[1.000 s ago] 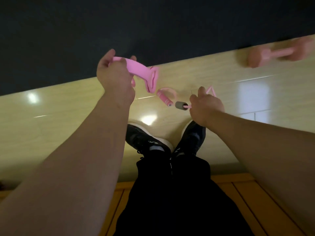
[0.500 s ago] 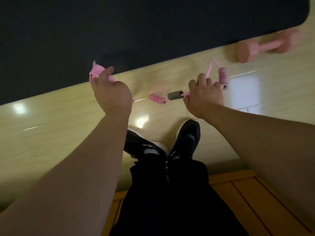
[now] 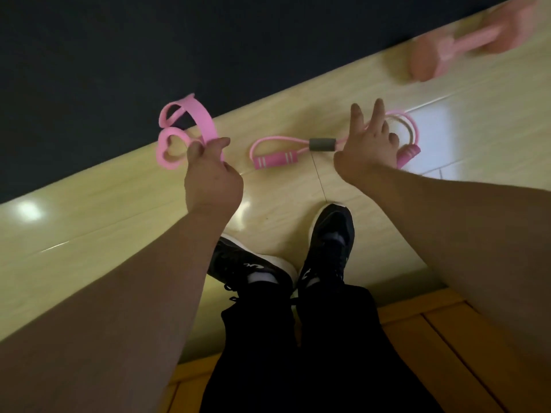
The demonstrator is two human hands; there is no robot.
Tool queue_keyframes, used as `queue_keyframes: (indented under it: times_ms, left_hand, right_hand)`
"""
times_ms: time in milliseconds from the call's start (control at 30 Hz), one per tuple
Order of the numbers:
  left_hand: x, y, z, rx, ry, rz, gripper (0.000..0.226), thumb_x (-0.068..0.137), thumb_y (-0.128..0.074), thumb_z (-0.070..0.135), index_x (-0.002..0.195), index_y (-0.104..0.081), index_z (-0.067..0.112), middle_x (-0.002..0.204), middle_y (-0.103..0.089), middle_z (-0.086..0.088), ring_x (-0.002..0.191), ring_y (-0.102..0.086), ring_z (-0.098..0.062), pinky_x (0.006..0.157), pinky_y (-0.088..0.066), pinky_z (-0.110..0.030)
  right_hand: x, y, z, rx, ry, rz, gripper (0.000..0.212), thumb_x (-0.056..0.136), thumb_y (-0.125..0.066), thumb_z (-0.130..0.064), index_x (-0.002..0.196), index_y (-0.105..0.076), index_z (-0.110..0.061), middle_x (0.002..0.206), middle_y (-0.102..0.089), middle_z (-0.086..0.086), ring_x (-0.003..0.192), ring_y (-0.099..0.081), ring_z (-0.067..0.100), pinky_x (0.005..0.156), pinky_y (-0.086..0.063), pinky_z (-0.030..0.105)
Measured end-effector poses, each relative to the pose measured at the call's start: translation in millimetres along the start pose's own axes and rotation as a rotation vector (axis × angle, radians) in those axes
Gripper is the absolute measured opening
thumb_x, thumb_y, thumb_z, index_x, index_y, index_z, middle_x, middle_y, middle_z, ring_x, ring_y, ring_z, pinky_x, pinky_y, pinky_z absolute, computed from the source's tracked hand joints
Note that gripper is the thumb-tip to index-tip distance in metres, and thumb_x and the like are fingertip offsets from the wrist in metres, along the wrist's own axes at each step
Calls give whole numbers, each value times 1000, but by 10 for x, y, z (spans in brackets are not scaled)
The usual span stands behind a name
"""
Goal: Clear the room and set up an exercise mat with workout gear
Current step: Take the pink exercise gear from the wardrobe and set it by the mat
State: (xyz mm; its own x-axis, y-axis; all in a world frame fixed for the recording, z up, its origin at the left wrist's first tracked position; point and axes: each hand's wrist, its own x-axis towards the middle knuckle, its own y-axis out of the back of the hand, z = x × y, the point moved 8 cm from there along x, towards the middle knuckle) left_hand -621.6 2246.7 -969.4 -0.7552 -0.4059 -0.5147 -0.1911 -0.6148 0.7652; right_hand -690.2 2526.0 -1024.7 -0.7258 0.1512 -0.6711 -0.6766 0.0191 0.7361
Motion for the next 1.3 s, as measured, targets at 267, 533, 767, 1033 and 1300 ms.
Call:
queue_keyframes:
  times_ms: [267,533,767,1033,1300]
  left_hand:
    - [144,-183,-79,24,21,-102,48,94,-46,2,137,-56,23,147,-41,-10,120,-54,-29,89,-38,-26]
    - [273,-336,-91,58,-24,-195,47,94,-48,3,134,-59,26,159,-28,-8,139,-41,-25,104,-37,-28]
    - [198,-397,-58,96,-83,-219,47,95,-48,2,136,-57,24,152,-37,-7,131,-47,-27,92,-36,-25]
    - [194,-291,-103,134,-102,-214,47,95,-49,2,136,-57,23,155,-34,-9,137,-43,-26,103,-37,-30]
    - [195,-429,-69,108,-104,-241,44,95,-48,2,130,-63,25,148,-39,-7,132,-46,-23,92,-29,-18]
  right_hand:
    - [67,-273,-117,-118,176,60,59,83,-67,-18,135,-38,-18,134,-36,12,112,-50,29,92,-47,42]
    - [19,-441,-368,-2,368,-85,45,85,-65,-35,124,-50,-20,126,-43,7,110,-49,26,94,-48,42]
    - [-64,-721,-483,-263,469,-121,35,97,-54,-39,125,-53,-18,117,-53,8,109,-49,27,96,-46,44]
    - [2,-569,-464,-141,370,-58,50,96,-46,-55,128,-47,-17,119,-54,9,110,-52,28,94,-48,47]
    - [-116,-709,447,590,-507,18,38,90,-61,-19,126,-48,-15,118,-52,6,91,-58,24,75,-53,39]
